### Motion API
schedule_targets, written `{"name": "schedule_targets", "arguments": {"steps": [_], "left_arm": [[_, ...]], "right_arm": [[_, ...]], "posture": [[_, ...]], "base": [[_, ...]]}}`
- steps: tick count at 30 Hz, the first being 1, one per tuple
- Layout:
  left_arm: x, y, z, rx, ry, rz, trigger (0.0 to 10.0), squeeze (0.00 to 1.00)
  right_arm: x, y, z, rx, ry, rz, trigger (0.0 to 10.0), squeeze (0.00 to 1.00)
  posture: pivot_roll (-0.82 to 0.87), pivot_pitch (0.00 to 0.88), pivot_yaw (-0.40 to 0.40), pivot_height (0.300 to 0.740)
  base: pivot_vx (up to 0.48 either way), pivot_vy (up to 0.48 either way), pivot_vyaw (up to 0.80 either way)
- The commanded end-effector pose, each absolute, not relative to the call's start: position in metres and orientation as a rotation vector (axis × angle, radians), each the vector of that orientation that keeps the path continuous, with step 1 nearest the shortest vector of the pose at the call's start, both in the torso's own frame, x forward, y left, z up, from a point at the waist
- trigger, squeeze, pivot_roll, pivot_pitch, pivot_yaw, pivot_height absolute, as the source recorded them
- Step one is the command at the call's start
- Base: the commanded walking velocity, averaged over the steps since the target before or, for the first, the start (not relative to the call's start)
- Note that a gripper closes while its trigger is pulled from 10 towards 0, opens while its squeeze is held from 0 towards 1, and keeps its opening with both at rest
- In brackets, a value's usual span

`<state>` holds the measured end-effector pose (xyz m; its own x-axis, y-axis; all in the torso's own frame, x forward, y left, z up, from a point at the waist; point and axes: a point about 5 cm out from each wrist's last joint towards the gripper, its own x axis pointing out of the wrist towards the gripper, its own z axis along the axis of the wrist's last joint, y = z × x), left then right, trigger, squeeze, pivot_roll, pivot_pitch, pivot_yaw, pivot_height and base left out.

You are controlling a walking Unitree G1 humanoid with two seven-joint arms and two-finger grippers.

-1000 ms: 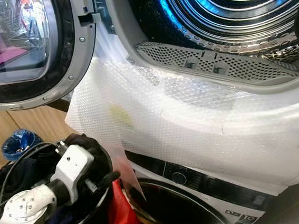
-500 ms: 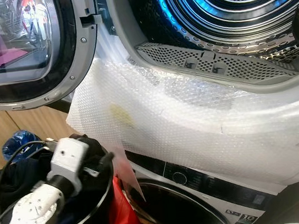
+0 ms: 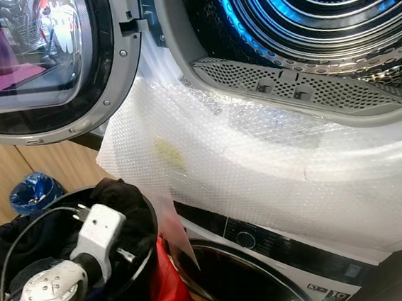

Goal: Clothes washing

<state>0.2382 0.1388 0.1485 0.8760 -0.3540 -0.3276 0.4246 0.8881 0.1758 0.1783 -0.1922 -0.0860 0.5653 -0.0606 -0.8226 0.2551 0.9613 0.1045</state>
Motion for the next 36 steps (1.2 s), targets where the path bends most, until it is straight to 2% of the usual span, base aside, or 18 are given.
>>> {"name": "schedule_targets", "arguments": {"steps": [1,8,9,10,12,13,36], "left_arm": [[0.239,0.141,0.154,0.245,0.283,-0.388,10.0,1.0],[0.25,0.156,0.159,0.291,0.305,-0.259,10.0,1.0],[0.251,0.157,0.159,0.288,0.307,-0.252,10.0,1.0],[0.251,0.156,0.156,0.265,0.322,-0.268,10.0,0.96],[0.251,0.154,0.153,0.245,0.338,-0.292,10.0,0.96],[0.251,0.151,0.151,0.241,0.341,-0.315,10.0,0.0],[0.257,0.149,0.152,0.214,0.325,-0.309,10.0,0.0]], "right_arm": [[0.175,-0.193,-0.088,0.233,0.966,-0.202,10.0,0.0],[0.176,-0.194,-0.087,0.234,0.964,-0.202,10.0,0.0],[0.176,-0.194,-0.087,0.234,0.964,-0.203,10.0,0.0],[0.176,-0.194,-0.087,0.234,0.965,-0.202,10.0,0.0],[0.176,-0.193,-0.087,0.233,0.966,-0.202,10.0,0.0],[0.175,-0.194,-0.087,0.232,0.967,-0.202,10.0,0.0],[0.178,-0.195,-0.086,0.224,0.95,-0.19,10.0,0.0]], "posture": [[0.06,0.078,-0.011,0.74],[0.05,0.083,-0.01,0.74],[0.06,0.083,-0.011,0.74],[0.06,0.082,-0.012,0.74],[0.06,0.082,-0.012,0.74],[0.05,0.083,-0.014,0.74],[0.05,0.071,-0.014,0.74]], "base": [[0.0,0.0,0.0],[0.0,0.0,0.0],[0.0,0.0,0.0],[0.0,0.0,0.0],[0.0,0.0,0.0],[0.0,0.0,0.0],[0.0,0.0,0.02]]}}
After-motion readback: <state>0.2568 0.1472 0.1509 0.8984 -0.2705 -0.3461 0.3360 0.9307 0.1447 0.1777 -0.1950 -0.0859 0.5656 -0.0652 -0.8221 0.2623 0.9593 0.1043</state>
